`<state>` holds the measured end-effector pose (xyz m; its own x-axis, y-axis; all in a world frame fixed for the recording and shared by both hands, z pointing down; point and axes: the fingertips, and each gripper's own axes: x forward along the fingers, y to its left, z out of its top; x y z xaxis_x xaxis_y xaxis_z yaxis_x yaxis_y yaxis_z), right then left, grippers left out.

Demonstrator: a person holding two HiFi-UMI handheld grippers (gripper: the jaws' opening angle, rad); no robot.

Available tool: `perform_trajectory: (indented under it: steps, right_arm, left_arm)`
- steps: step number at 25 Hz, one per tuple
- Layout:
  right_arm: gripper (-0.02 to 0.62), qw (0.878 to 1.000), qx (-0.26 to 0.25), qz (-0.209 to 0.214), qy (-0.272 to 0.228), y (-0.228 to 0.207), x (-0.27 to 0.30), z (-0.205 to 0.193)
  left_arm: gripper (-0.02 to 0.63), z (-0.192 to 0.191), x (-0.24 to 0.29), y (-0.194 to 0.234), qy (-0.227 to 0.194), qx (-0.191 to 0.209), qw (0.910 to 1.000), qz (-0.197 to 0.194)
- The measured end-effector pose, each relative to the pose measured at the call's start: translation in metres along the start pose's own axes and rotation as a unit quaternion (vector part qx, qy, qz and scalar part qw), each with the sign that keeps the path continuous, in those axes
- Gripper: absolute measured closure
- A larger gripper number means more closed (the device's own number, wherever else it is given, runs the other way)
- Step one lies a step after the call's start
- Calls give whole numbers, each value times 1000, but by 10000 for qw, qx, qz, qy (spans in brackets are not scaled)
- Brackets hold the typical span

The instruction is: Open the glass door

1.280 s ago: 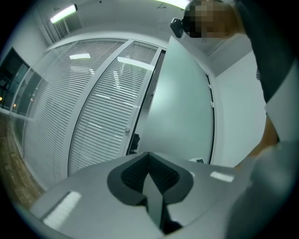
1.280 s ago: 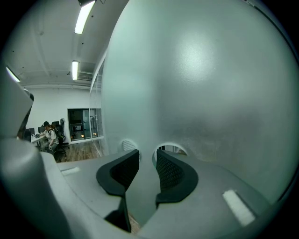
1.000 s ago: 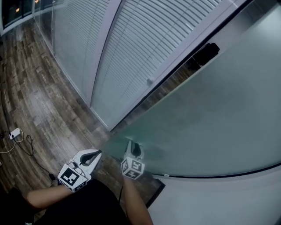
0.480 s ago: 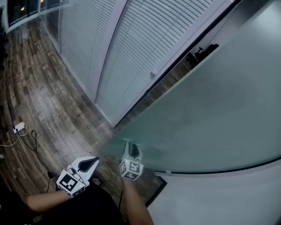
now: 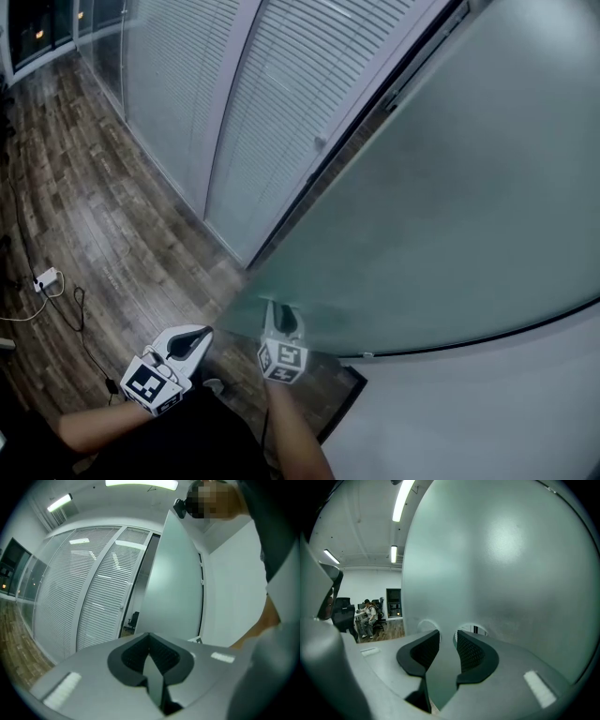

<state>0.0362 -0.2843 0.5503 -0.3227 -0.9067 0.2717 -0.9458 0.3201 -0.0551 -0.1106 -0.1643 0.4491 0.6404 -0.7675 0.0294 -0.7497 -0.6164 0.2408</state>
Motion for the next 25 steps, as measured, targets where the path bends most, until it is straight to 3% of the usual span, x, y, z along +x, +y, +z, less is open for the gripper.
perform_trajectory:
  steps: [5, 12, 20, 25]
  right_arm:
    - [476, 10000, -3, 44, -35, 7, -13, -8]
    - [474, 9999, 86, 52, 24, 14, -31, -23]
    - [472, 9988, 199, -414, -166, 22, -65, -23]
    - [472, 9985, 197, -468, -178, 28, -79, -29]
  left_arm:
    - [607, 1, 0, -5, 212, 195, 9988, -402]
    - [607, 19, 2, -18, 187, 152, 9959, -869]
    - [607, 25, -4, -33, 230, 343, 9891, -1412]
    - [583, 32, -7, -42, 218, 266, 9844, -1728]
